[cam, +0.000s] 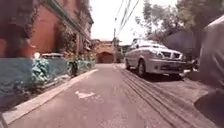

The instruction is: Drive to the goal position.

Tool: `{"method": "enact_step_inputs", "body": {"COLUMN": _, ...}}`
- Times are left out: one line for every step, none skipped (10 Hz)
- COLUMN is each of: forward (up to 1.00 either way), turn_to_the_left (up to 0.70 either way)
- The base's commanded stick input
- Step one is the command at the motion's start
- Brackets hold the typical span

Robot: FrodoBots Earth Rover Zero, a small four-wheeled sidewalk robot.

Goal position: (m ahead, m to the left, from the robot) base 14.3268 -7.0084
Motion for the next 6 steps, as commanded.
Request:
{"method": "enact_step_inputs", "body": {"forward": 1.00, "turn_to_the_left": 0.00}}
{"method": "enact_step_inputs", "body": {"forward": 1.00, "turn_to_the_left": 0.00}}
{"method": "enact_step_inputs", "body": {"forward": 1.00, "turn_to_the_left": 0.00}}
{"method": "enact_step_inputs", "body": {"forward": 1.00, "turn_to_the_left": 0.00}}
{"method": "enact_step_inputs", "body": {"forward": 1.00, "turn_to_the_left": 0.00}}
{"method": "enact_step_inputs", "body": {"forward": 1.00, "turn_to_the_left": 0.00}}
